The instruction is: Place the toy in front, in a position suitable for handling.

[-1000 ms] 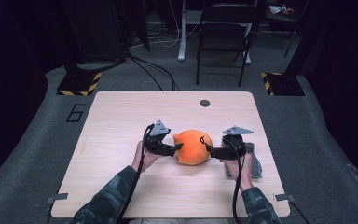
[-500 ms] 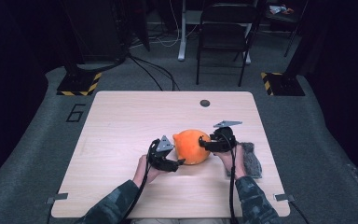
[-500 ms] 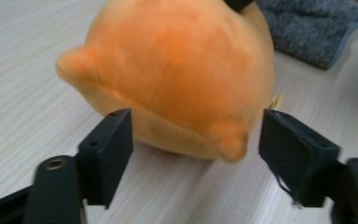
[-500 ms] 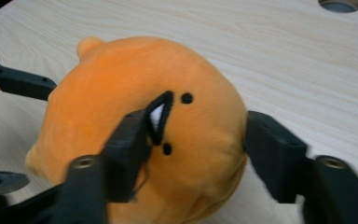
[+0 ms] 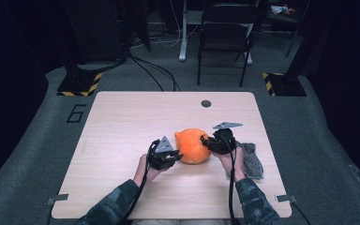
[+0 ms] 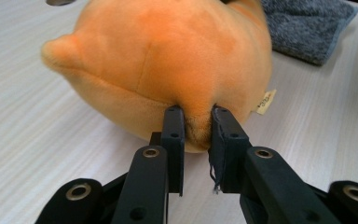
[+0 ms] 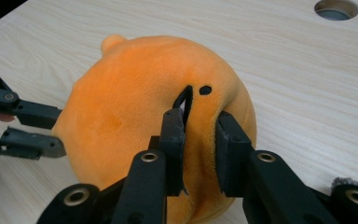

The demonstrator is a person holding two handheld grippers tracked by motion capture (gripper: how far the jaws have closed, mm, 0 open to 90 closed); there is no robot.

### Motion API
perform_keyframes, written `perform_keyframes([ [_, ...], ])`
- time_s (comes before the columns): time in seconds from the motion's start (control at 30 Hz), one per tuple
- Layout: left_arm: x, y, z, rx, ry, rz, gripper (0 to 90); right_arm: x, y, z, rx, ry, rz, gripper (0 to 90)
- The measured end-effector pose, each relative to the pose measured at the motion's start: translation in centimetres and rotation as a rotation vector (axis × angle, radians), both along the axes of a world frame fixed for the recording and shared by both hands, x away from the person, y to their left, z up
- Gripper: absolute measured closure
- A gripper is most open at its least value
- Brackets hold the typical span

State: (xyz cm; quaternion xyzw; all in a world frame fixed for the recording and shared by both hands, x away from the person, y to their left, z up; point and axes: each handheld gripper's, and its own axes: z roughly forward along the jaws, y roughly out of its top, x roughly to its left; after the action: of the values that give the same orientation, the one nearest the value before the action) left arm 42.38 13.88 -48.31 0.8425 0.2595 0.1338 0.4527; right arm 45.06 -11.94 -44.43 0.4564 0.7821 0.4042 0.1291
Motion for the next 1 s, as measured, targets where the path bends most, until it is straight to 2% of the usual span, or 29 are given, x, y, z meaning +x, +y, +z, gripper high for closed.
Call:
perform_keyframes([
  [0.13,0.7,1.1,0.7,-0.026,-0.002,0.014,77.4,-0.7,0.2,0.9,0.015,-0.016,-0.014,75.1],
  [0.2,1.0,1.5,0.7,-0.043,0.013,0.029,77.7,-1.0,0.3,0.9,0.005,-0.017,-0.02,74.9],
  [0.33,1.8,1.6,-0.6,-0.036,0.061,0.037,77.3,-0.6,0.7,-0.5,-0.027,0.022,-0.018,73.3],
  [0.4,1.8,1.5,-0.6,-0.033,0.05,0.04,75.8,-0.4,0.7,-0.9,-0.01,0.023,-0.023,70.9],
  [0.43,1.7,1.5,-0.5,-0.03,0.044,0.039,74.1,-0.4,0.7,-0.7,-0.02,0.015,-0.018,68.9],
  [0.53,1.6,1.4,-0.4,-0.011,0.024,0.046,62.9,-0.5,0.4,-0.4,-0.01,0.015,-0.021,59.0],
  [0.6,1.5,1.2,-0.2,-0.003,0.012,0.05,53.2,-0.5,0.0,-0.2,-0.009,0.001,-0.023,49.0],
  [0.63,1.5,1.0,-0.2,0.002,0.006,0.046,49.8,-0.6,-0.1,-0.1,-0.003,0.008,-0.025,45.3],
  [0.67,1.4,0.9,-0.2,0.007,0.007,0.046,47.3,-0.6,-0.3,0.2,-0.004,-0.011,-0.028,39.0],
  [0.7,1.3,0.7,-0.2,0.013,-0.009,0.049,45.0,-0.7,-0.4,0.3,-0.004,-0.02,-0.036,35.4],
  [0.83,1.5,0.4,-0.2,-0.002,-0.021,0.05,39.6,-0.9,-1.3,0.8,0.009,-0.046,-0.052,26.2],
  [0.9,1.6,0.4,-0.2,-0.007,-0.01,0.05,36.5,-1.1,-2.3,0.7,0.009,-0.049,-0.054,23.0],
  [0.97,1.7,0.5,-0.2,-0.015,0.001,0.047,32.2,-1.4,-3.3,0.5,-0.037,-0.078,-0.069,20.1],
  [1.0,1.7,0.4,-0.2,-0.01,0.005,0.043,29.9,-1.5,-3.8,0.5,-0.033,-0.066,-0.078,18.3],
])
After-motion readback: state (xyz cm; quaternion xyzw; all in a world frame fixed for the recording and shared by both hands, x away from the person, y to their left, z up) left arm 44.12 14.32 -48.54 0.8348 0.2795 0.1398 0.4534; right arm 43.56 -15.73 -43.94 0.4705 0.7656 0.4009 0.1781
